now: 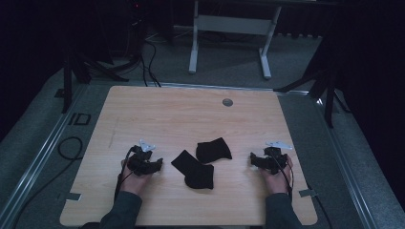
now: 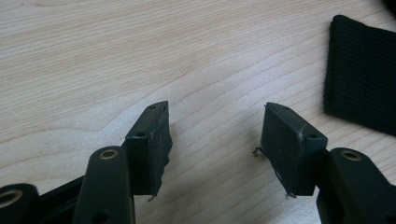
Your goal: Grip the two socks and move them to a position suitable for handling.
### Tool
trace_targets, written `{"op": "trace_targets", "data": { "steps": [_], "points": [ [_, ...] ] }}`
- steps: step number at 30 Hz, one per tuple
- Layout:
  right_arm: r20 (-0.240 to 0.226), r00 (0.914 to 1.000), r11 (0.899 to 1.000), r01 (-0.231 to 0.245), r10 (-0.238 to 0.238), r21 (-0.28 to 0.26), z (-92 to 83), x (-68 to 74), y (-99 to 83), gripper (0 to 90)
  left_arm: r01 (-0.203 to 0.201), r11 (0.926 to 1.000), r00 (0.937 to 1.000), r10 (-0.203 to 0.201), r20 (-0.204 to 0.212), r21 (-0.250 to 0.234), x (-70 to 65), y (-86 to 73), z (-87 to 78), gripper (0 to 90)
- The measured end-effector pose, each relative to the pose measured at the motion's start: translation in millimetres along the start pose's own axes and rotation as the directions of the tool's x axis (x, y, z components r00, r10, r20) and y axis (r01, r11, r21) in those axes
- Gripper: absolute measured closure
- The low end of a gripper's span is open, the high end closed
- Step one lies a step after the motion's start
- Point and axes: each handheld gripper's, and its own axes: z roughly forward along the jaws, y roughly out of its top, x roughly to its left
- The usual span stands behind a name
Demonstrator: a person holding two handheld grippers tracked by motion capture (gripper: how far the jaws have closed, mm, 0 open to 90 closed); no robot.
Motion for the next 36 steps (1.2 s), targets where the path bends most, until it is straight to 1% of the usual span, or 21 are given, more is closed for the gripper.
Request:
{"op": "trace_targets", "data": {
  "steps": [6, 10, 14, 18, 21, 22, 26, 29, 32, 36],
  "points": [
    [0.011, 0.9999, 1.0, -0.011, 0.011, -0.001, -1.5, 0.7, -1.5, 10.8, 0.003, 1.0, 1.0, -0.003, -0.001, 0.004, -0.2, 0.9, 0.3, 43.6],
    [0.009, 0.9999, 1.0, -0.01, 0.01, -0.001, -2.6, 0.5, -2.6, 10.8, -0.002, 1.0, 1.0, 0.002, 0.002, 0.001, -0.1, 1.7, 1.3, 43.6],
    [0.01, 0.9999, 1.0, -0.009, 0.009, -0.01, -4.6, 0.6, -4.2, 15.0, -0.003, 1.0, 1.0, 0.003, 0.002, 0.001, -0.6, 2.4, 1.9, 43.5],
    [0.014, 0.9998, 1.0, -0.015, 0.015, -0.001, -8.3, 0.7, -4.5, 22.1, -0.002, 1.0, 1.0, 0.002, 0.001, 0.003, -0.8, 2.7, 1.8, 43.5],
    [0.015, 0.9998, 1.0, -0.015, 0.014, 0.012, -12.3, 1.1, -4.2, 31.5, -0.003, 1.0, 1.0, 0.003, 0.001, 0.005, -1.1, 2.6, 1.6, 43.6],
    [0.012, 0.9999, 1.0, -0.011, 0.011, 0.014, -13.1, 1.2, -4.4, 31.5, -0.003, 1.0, 1.0, 0.003, 0.002, 0.003, -1.1, 2.3, 1.6, 43.6],
    [-0.009, 0.9999, 1.0, 0.011, -0.011, 0.016, -15.6, 2.8, -6.1, 34.2, -0.004, 1.0, 1.0, 0.004, 0.003, 0.003, -1.1, 2.2, 1.5, 43.5],
    [-0.021, 0.9996, 1.0, 0.02, -0.019, 0.015, -19.3, 5.4, -6.7, 39.4, -0.004, 1.0, 1.0, 0.004, 0.003, 0.003, -1.0, 2.3, 1.5, 43.5],
    [-0.034, 0.9983, 0.999, 0.046, -0.046, -0.003, -25.7, 8.7, -5.4, 44.8, -0.007, 1.0, 1.0, 0.007, 0.004, 0.004, -0.8, 2.2, 1.5, 43.4],
    [-0.051, 0.9961, 0.997, 0.072, -0.072, -0.011, -32.7, 14.0, -3.4, 51.1, -0.007, 1.0, 1.0, 0.007, 0.004, 0.004, -1.0, 2.2, 1.4, 43.4]
  ]
}}
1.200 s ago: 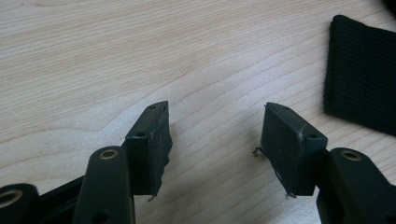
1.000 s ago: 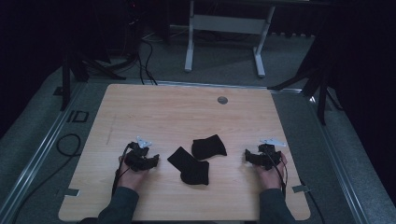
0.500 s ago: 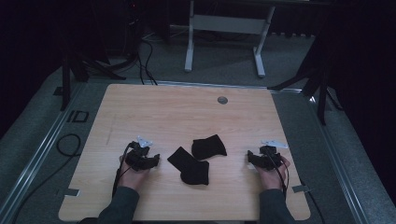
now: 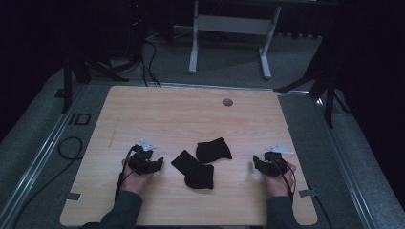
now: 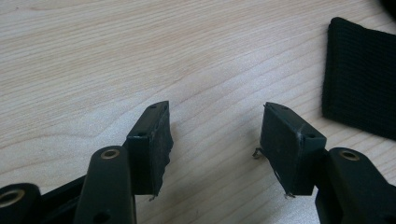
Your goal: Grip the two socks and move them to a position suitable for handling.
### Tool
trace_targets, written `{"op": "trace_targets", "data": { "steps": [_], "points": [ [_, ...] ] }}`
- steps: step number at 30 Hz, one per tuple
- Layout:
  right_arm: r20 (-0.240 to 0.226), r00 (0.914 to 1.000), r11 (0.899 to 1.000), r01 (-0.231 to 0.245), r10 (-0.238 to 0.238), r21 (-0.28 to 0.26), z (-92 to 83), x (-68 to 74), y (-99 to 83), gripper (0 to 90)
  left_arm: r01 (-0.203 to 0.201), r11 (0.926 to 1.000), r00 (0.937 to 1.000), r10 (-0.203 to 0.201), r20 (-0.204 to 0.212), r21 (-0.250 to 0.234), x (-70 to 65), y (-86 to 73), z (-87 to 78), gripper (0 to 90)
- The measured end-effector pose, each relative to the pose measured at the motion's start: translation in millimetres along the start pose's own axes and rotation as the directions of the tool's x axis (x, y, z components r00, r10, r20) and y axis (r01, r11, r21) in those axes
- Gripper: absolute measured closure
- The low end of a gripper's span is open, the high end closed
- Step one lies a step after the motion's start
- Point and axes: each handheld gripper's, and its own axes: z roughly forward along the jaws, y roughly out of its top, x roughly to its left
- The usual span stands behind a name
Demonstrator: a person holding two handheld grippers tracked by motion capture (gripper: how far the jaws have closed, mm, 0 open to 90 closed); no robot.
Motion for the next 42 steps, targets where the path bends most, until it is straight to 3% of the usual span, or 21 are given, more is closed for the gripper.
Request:
{"op": "trace_targets", "data": {
  "steps": [9, 13, 18, 22, 29, 35, 42],
  "points": [
    [-0.038, 0.9969, 0.997, 0.07, -0.069, 0.021, -7.8, 14.4, 2.3, 62.8, -0.002, 1.0, 1.0, 0.002, 0.001, 0.0, 0.2, 0.0, 0.0, 43.4],
    [-0.069, 0.9917, 0.993, 0.111, -0.108, 0.032, -9.8, 22.2, 2.6, 71.0, -0.002, 1.0, 1.0, 0.002, 0.001, 0.0, 0.1, 0.1, 0.0, 43.4],
    [-0.115, 0.9769, 0.982, 0.185, -0.18, 0.036, -14.3, 33.5, 6.2, 80.5, 0.0, 1.0, 1.0, 0.0, 0.002, -0.001, -0.4, 0.0, 0.2, 43.3],
    [-0.133, 0.9683, 0.975, 0.218, -0.212, 0.035, -16.7, 41.5, 8.6, 84.9, 0.001, 1.0, 1.0, -0.001, 0.002, -0.002, -0.5, 0.0, 0.3, 43.4],
    [-0.149, 0.9548, 0.963, 0.265, -0.257, 0.039, -21.7, 55.7, 11.2, 88.2, 0.001, 1.0, 1.0, -0.001, 0.002, -0.004, -1.0, 0.0, 0.4, 43.3],
    [-0.174, 0.9381, 0.951, 0.309, -0.299, 0.029, -25.7, 71.6, 14.5, 88.5, 0.001, 1.0, 1.0, -0.001, 0.001, -0.005, -1.4, -0.2, 0.4, 43.3],
    [-0.218, 0.9087, 0.931, 0.365, -0.356, 0.005, -30.3, 95.5, 19.6, 88.0, 0.0, 1.0, 1.0, 0.0, 0.002, -0.007, -1.9, -0.2, 0.6, 43.3]
  ]
}}
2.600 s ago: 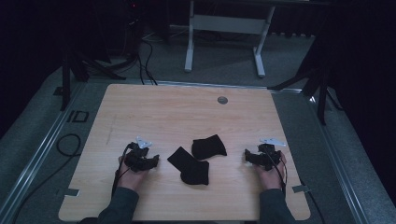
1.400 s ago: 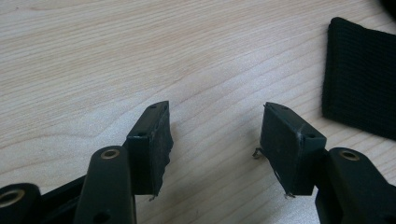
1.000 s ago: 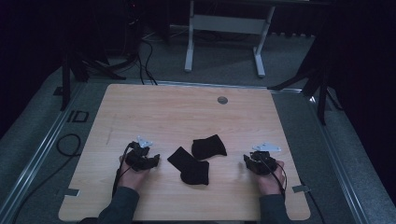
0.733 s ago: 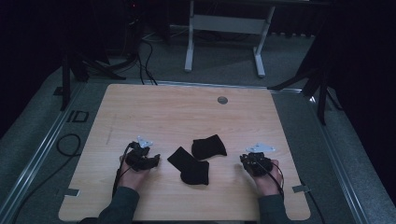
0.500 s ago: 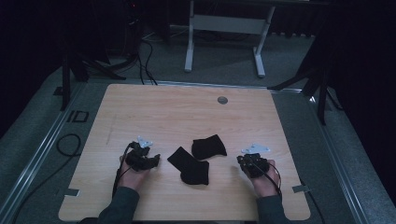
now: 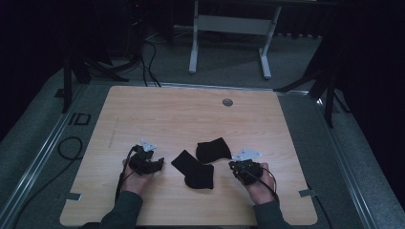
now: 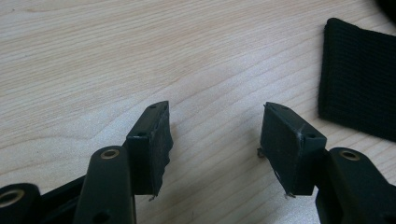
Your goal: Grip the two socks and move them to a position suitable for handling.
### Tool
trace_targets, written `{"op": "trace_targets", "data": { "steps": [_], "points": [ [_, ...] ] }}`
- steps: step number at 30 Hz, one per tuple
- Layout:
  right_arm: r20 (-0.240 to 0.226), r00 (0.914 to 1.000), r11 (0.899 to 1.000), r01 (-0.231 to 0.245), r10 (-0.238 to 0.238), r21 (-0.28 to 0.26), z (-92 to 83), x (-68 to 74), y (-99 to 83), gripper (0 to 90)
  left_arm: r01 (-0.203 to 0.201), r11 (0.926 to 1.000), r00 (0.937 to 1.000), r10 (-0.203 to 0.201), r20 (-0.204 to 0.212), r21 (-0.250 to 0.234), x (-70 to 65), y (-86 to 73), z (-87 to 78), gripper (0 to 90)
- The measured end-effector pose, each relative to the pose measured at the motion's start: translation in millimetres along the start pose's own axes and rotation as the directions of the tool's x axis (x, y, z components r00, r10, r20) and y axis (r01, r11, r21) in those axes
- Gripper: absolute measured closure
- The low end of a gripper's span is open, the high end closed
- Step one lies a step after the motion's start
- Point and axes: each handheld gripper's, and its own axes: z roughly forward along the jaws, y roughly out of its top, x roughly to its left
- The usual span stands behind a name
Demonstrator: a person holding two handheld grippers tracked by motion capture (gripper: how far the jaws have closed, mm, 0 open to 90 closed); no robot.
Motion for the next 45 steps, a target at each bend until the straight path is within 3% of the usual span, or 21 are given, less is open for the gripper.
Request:
{"op": "trace_targets", "data": {
  "steps": [6, 7, 17, 31, 37, 41, 45],
  "points": [
    [-0.035, 0.9989, 0.999, 0.032, -0.032, -0.007, 3.2, 15.1, 8.1, 87.3, 0.0, 1.0, 1.0, 0.0, 0.0, 0.0, 0.0, 0.0, 0.0, 43.3],
    [-0.059, 0.9971, 0.999, 0.048, -0.048, -0.008, 7.6, 24.6, 12.2, 86.9, 0.0, 1.0, 1.0, 0.0, 0.0, 0.0, 0.0, 0.0, 0.0, 43.3],
    [-0.136, 0.9851, 0.994, 0.104, -0.105, -0.016, 16.6, 54.6, 24.6, 85.5, 0.0, 1.0, 1.0, 0.0, 0.0, -0.002, -0.4, 0.2, 0.4, 43.1],
    [-0.233, 0.9482, 0.976, 0.22, -0.215, -0.008, 35.1, 108.9, 37.9, 79.1, 0.003, 1.0, 1.0, -0.003, 0.0, -0.007, -1.3, -0.1, 0.6, 43.1],
    [-0.24, 0.9514, 0.977, 0.209, -0.193, 0.044, 52.4, 114.8, 39.4, 72.3, 0.003, 1.0, 1.0, -0.003, -0.002, -0.008, -1.8, -0.2, 0.4, 43.8],
    [-0.207, 0.9576, 0.975, 0.216, -0.201, 0.055, 57.4, 117.1, 35.7, 77.8, 0.003, 0.9999, 1.0, -0.003, 0.004, -0.012, -5.2, 0.0, -0.3, 49.5],
    [-0.197, 0.9599, 0.976, 0.212, -0.2, 0.046, 57.9, 114.8, 34.6, 84.7, -0.006, 0.9984, 0.998, 0.01, 0.062, -0.056, -13.8, 1.9, -5.4, 51.8]
  ]
}}
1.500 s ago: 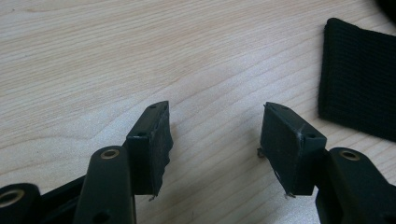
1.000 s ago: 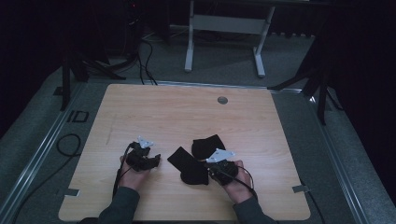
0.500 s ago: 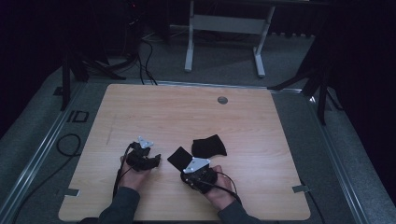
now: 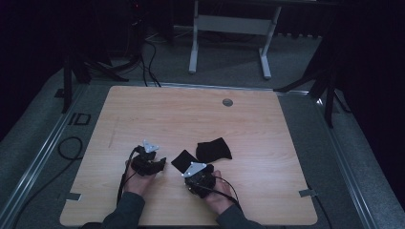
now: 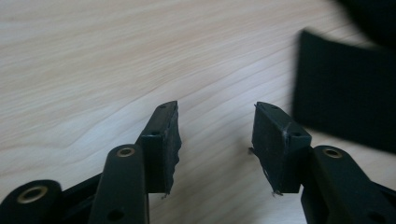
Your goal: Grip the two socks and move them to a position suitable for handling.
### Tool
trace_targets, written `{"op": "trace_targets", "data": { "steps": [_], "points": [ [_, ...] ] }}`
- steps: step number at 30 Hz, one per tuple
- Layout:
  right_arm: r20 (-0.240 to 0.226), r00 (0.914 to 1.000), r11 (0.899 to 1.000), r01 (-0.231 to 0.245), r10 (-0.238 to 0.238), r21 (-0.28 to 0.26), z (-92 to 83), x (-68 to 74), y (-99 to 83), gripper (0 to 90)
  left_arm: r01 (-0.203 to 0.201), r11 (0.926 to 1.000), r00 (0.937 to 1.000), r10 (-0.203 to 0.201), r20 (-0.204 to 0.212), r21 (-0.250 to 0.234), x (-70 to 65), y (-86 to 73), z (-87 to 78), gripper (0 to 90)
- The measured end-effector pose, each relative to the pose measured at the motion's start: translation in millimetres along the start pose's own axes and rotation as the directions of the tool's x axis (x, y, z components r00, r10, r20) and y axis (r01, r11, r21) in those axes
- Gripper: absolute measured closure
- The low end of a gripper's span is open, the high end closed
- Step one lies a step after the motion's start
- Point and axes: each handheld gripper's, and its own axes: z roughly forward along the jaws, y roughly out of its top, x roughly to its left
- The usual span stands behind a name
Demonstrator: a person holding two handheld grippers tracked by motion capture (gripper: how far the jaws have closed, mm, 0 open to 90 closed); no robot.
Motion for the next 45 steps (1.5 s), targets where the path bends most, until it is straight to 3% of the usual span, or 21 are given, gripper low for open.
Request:
{"op": "trace_targets", "data": {
  "steps": [8, 13, 15, 16, 19, 22, 24, 28, 33, 37, 39, 43, 45],
  "points": [
    [-0.039, 0.999, 1.0, 0.02, -0.02, 0.012, -1.9, -2.9, -0.9, 86.5, -0.066, 0.9967, 0.9926, 0.07, 0.099, -0.047, -20.1, 2.6, -1.2, 55.9],
    [-0.061, 0.9977, 0.999, 0.033, -0.031, 0.024, -3.5, -4.3, -1.3, 86.5, -0.089, 0.9945, 0.9872, 0.095, 0.128, -0.056, -31.1, 2.7, 2.6, 63.7],
    [-0.067, 0.9972, 0.999, 0.036, -0.034, 0.026, -3.7, -5.0, -1.5, 86.5, -0.099, 0.9937, 0.9857, 0.105, 0.131, -0.051, -33.2, 2.5, 4.1, 69.5],
    [-0.071, 0.9971, 0.999, 0.031, -0.029, 0.022, -3.6, -5.3, -1.7, 86.5, -0.124, 0.9911, 0.9813, 0.129, 0.143, -0.048, -37.6, 1.7, 6.2, 73.2],
    [-0.072, 0.9972, 1.0, 0.02, -0.019, 0.018, -3.7, -5.4, -2.2, 86.5, -0.152, 0.9878, 0.9766, 0.156, 0.148, -0.034, -42.0, 1.0, 8.7, 81.7],
    [-0.075, 0.9972, 1.0, 0.005, -0.004, 0.009, -4.2, -5.8, -3.2, 86.7, -0.177, 0.9841, 0.9755, 0.177, 0.13, -0.016, -44.6, -0.6, 11.8, 85.7],
    [-0.1, 0.9948, 1.0, -0.023, 0.023, -0.008, -6.6, -7.7, -4.3, 86.7, -0.195, 0.9808, 0.9734, 0.195, 0.12, -0.011, -46.0, -0.5, 11.3, 85.8],
    [-0.125, 0.99, 0.996, -0.073, 0.065, -0.06, -21.0, -15.6, -5.0, 86.6, -0.18, 0.9836, 0.9752, 0.18, 0.129, -0.01, -44.6, -0.7, 11.2, 85.7],
    [-0.081, 0.9905, 0.986, -0.12, 0.111, -0.118, -43.7, -33.9, -10.8, 86.5, -0.168, 0.9858, 0.9768, 0.167, 0.134, -0.008, -43.9, -1.1, 10.4, 85.1],
    [-0.046, 0.9826, 0.972, -0.185, 0.18, -0.143, -57.6, -54.1, -21.2, 86.5, -0.162, 0.9868, 0.9778, 0.162, 0.133, -0.009, -44.1, -1.3, 10.3, 84.9],
    [-0.043, 0.9786, 0.967, -0.205, 0.201, -0.15, -62.0, -57.8, -23.9, 86.5, -0.152, 0.9883, 0.979, 0.152, 0.136, -0.01, -44.1, -1.4, 10.6, 84.9],
    [-0.047, 0.9868, 0.978, -0.16, 0.155, -0.133, -53.6, -44.0, -19.0, 86.6, -0.153, 0.9883, 0.979, 0.152, 0.136, -0.006, -44.0, -1.3, 10.3, 85.0],
    [-0.027, 0.9892, 0.983, -0.146, 0.144, -0.112, -47.1, -39.3, -16.8, 86.7, -0.156, 0.9878, 0.9784, 0.155, 0.137, -0.003, -44.0, -1.4, 9.8, 84.9]
  ]
}}
